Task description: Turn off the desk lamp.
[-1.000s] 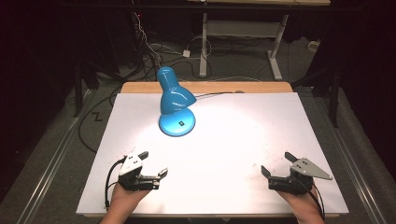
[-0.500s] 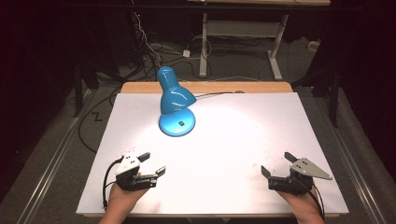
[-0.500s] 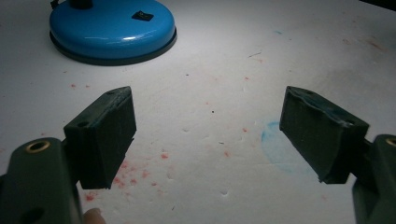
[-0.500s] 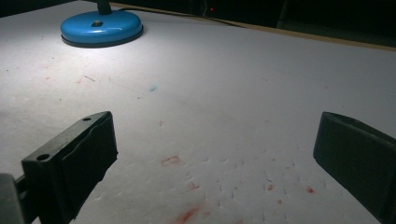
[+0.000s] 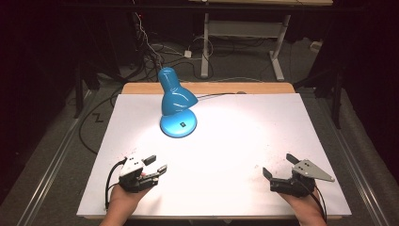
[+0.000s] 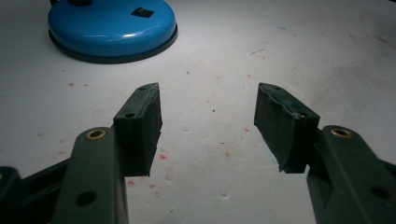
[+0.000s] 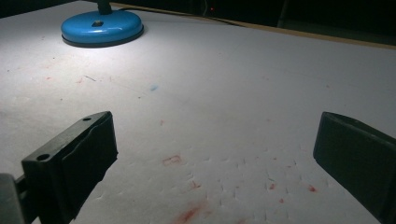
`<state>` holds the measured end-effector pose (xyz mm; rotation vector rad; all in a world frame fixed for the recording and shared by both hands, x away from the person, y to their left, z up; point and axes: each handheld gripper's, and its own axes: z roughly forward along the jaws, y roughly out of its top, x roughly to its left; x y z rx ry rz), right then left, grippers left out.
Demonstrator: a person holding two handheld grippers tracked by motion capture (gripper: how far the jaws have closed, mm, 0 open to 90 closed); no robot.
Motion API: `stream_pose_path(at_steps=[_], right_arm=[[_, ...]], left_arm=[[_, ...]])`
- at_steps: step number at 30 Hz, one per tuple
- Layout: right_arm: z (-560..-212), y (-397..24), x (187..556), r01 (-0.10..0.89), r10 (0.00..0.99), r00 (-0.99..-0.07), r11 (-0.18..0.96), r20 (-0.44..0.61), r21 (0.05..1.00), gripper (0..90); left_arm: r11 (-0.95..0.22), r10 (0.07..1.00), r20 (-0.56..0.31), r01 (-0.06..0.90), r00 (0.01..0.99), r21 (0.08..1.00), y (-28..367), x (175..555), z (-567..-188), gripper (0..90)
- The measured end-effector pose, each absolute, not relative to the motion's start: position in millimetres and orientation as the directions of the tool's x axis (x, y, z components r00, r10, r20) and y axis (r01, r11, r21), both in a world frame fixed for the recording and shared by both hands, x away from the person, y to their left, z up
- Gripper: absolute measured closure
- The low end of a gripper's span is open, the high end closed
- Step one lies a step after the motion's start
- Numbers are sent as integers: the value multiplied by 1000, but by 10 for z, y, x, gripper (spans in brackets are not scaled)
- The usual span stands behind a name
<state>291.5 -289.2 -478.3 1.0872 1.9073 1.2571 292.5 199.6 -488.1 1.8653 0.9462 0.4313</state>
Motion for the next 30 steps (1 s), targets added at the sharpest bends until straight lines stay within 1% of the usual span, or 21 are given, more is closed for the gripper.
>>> stream_pose_path(at_steps=[3, 9, 10, 11, 14, 15, 22, 23, 25, 26, 28, 29, 30], right_arm=[[-4789, -2893, 2918, 305, 871, -488, 221, -47, 926, 2], [-4775, -2897, 2912, 300, 871, -489, 219, -48, 929, 2], [-4774, -2896, 2910, 300, 871, -489, 218, -46, 929, 2], [-4773, -2898, 2911, 299, 870, -490, 218, -46, 929, 2], [-4774, -2896, 2911, 299, 870, -491, 216, -45, 929, 1], [-4775, -2891, 2913, 302, 870, -492, 216, -43, 929, 1], [-4778, -2894, 2915, 301, 869, -493, 215, -41, 929, 1], [-4783, -2895, 2913, 302, 871, -489, 214, -42, 929, 1], [-4783, -2895, 2913, 300, 870, -491, 216, -44, 929, 1], [-4782, -2893, 2913, 299, 870, -492, 216, -44, 929, 1], [-4781, -2892, 2913, 299, 869, -492, 216, -44, 930, 1], [-4780, -2890, 2916, 294, 868, -495, 219, -47, 930, 1], [-4781, -2889, 2915, 296, 868, -494, 218, -46, 930, 1]], left_arm=[[-225, 766, -112, 427, 633, 876, 2001, 2931, -4880, 502], [-222, 754, -120, 423, 646, 879, 2037, 2928, -4864, 675], [-224, 751, -120, 422, 649, 879, 2042, 2928, -4861, 682], [-225, 750, -118, 419, 650, 880, 2044, 2928, -4859, 716], [-227, 748, -119, 421, 653, 878, 2047, 2932, -4854, 717], [-225, 750, -124, 426, 650, 876, 2048, 2936, -4854, 748], [-233, 749, -130, 442, 649, 866, 2050, 2951, -4860, 749], [-232, 751, -129, 442, 647, 867, 2052, 2951, -4859, 784], [-234, 751, -132, 448, 647, 863, 2055, 2956, -4855, 786], [-234, 751, -132, 448, 647, 863, 2055, 2956, -4855, 830], [-236, 753, -132, 451, 645, 861, 2059, 2958, -4851, 831], [-234, 754, -131, 450, 643, 862, 2064, 2956, -4848, 867], [-235, 753, -133, 452, 645, 861, 2068, 2960, -4846, 869]])
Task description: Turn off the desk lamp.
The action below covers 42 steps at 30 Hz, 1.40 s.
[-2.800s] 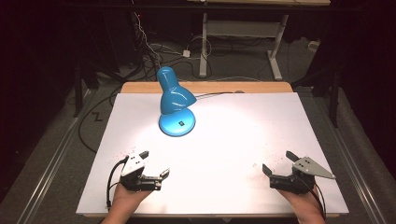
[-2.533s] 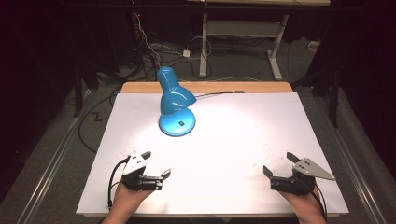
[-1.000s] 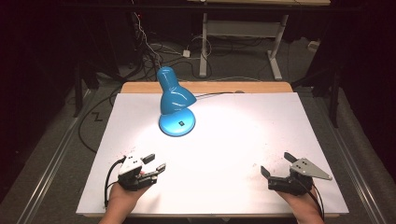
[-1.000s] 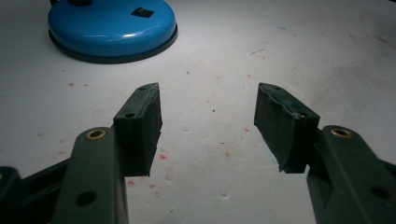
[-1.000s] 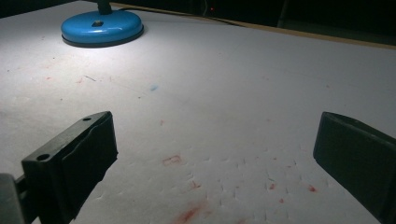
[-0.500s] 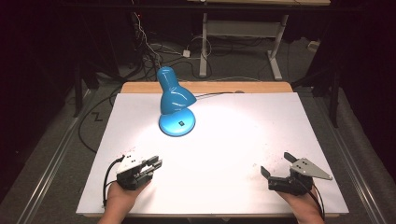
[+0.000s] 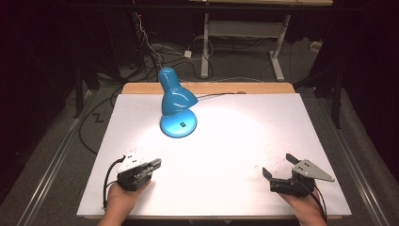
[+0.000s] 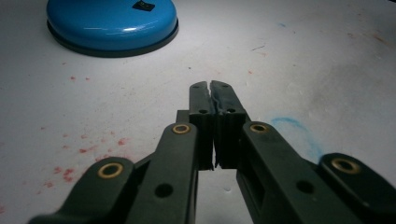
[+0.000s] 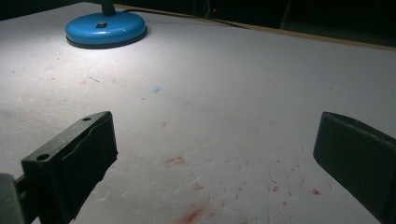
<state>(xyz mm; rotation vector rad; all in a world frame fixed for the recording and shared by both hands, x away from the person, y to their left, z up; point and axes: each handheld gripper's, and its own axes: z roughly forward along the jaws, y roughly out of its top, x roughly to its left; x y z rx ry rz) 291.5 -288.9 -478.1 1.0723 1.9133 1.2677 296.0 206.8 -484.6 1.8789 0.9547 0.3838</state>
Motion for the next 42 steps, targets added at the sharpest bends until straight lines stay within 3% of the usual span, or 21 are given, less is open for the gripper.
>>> stream_pose_path(at_steps=[24, 42], right_arm=[[-4777, -2876, 2899, 297, 862, -505, 222, -45, 929, 1], [-4762, -2890, 2877, 292, 863, -504, 216, -42, 932, 1]], left_arm=[[-193, 744, -165, 444, 648, 875, 2030, 3020, -4647, 879], [-173, 763, -161, 439, 626, 882, 1889, 3462, -4559, 880]])
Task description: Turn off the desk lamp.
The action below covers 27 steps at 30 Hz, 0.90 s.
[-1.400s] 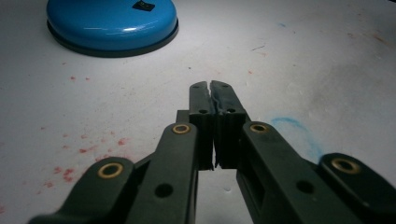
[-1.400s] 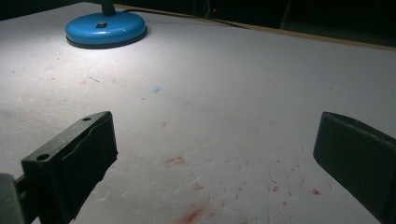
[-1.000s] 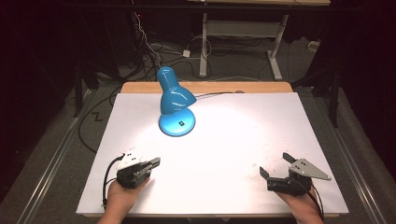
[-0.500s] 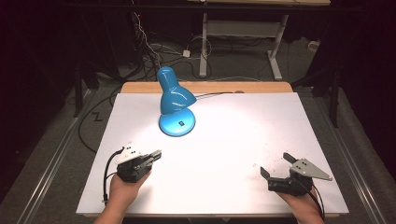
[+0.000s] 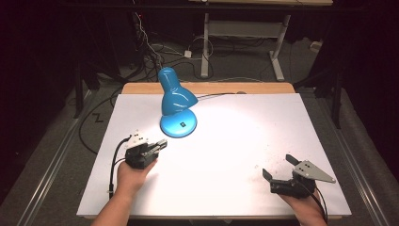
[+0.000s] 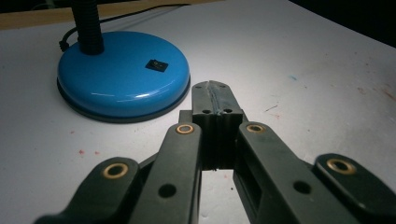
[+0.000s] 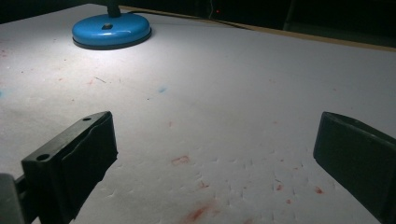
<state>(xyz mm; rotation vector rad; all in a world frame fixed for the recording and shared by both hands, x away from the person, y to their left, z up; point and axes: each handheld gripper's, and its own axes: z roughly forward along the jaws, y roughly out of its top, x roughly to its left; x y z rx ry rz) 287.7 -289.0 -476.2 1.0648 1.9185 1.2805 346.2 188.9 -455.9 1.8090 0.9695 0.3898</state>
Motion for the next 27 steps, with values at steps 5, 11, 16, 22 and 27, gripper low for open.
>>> stream_pose_path(at_steps=[5, 11, 16, 22, 27], right_arm=[[-4761, -2898, 2877, 290, 863, -504, 217, -44, 932, 1], [-4763, -2897, 2883, 291, 861, -506, 218, -43, 931, 1], [-4769, -2898, 2889, 294, 862, -506, 215, -39, 931, 1], [-4765, -2905, 2889, 295, 863, -503, 212, -37, 932, 1], [-4769, -2911, 2895, 296, 864, -502, 212, -37, 931, 1]], left_arm=[[-189, 760, -144, 427, 634, 885, 1875, 3620, -4573, 881], [-189, 757, -139, 418, 639, 889, 1863, 3746, -4590, 881], [-203, 755, -113, 395, 645, 896, 1831, 3866, -4588, 880], [-232, 756, -90, 393, 649, 890, 1805, 3970, -4597, 880], [-206, 760, -114, 404, 640, 891, 1778, 4027, -4630, 880]])
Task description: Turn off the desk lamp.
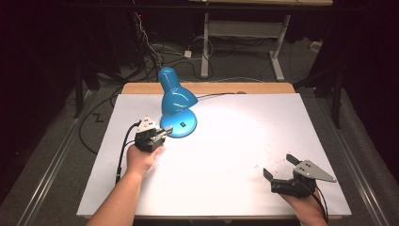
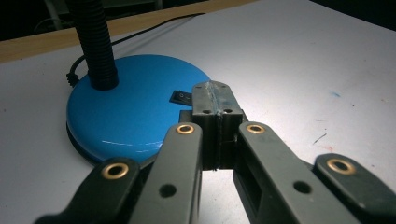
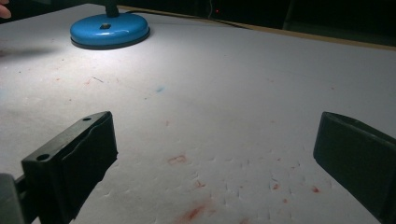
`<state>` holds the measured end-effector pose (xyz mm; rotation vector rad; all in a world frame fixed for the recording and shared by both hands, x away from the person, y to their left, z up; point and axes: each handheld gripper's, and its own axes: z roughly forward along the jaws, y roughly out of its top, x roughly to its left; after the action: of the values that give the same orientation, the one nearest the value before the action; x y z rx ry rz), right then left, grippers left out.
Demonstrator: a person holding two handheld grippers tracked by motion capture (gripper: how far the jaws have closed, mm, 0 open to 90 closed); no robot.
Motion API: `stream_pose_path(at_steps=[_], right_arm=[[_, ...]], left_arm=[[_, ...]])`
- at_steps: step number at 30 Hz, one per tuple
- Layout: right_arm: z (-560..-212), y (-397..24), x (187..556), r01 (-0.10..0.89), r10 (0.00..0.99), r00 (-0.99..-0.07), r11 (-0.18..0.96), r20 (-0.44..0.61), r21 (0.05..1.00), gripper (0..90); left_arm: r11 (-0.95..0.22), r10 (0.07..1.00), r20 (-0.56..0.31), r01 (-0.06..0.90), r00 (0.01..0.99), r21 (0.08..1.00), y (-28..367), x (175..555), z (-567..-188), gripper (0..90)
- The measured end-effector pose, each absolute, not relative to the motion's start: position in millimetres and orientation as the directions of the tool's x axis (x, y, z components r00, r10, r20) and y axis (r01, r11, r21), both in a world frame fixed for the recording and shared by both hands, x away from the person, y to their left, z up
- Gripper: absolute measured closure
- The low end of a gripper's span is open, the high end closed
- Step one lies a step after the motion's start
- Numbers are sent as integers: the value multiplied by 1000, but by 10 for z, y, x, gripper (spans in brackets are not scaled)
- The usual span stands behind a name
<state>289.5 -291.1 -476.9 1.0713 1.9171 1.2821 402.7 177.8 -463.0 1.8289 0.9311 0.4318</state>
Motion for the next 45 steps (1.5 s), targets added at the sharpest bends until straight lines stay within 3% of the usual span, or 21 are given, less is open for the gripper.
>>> stream_pose_path(at_steps=[45], right_arm=[[-4786, -2933, 2896, 304, 869, -494, 201, -26, 931, 1]], left_arm=[[-190, 775, -131, 426, 618, 884, 1405, 4527, -4875, 880]])
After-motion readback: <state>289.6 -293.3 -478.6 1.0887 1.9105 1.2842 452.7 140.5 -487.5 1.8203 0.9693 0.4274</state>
